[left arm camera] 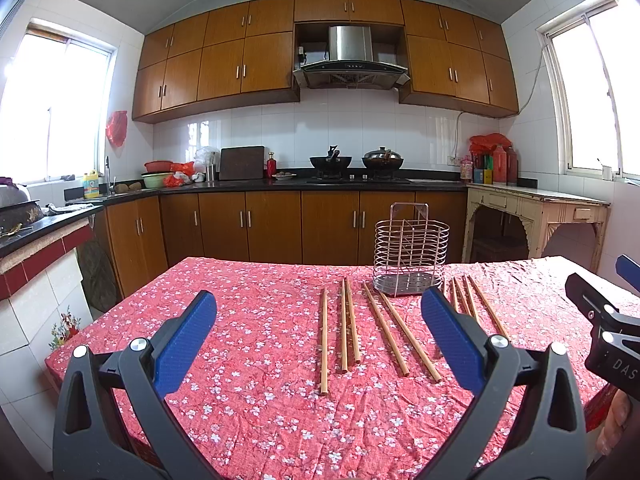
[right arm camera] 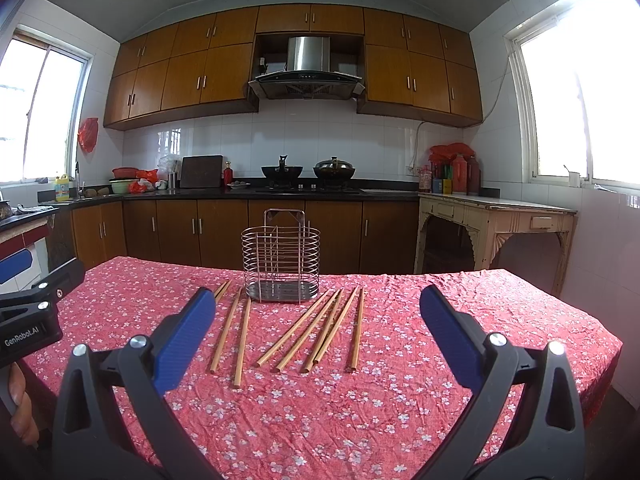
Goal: Organize utensils
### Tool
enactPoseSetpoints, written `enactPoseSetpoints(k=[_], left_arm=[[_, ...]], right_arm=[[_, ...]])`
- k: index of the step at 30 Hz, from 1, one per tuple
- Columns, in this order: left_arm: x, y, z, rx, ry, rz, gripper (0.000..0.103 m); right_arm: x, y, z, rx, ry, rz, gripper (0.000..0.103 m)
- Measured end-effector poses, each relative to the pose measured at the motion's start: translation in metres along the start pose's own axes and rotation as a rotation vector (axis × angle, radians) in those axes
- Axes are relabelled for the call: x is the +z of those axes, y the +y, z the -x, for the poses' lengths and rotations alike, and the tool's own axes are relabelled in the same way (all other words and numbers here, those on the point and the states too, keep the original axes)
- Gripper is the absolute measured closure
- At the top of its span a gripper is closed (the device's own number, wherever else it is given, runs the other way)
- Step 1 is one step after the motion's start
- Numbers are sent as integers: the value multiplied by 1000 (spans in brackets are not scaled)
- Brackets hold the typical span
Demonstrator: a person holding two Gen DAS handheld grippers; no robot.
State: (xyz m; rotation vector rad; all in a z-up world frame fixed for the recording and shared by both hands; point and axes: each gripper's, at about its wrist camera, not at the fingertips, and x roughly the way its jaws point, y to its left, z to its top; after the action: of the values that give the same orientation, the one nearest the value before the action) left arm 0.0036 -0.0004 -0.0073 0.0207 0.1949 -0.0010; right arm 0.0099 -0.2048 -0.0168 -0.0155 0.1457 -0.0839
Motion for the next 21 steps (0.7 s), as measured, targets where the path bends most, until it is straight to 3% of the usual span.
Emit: enactPoseSetpoints(k=[21], left_arm=[[0, 0, 0, 0, 1, 1, 2]], right_arm=[[0, -2, 0, 1, 2, -1, 4]])
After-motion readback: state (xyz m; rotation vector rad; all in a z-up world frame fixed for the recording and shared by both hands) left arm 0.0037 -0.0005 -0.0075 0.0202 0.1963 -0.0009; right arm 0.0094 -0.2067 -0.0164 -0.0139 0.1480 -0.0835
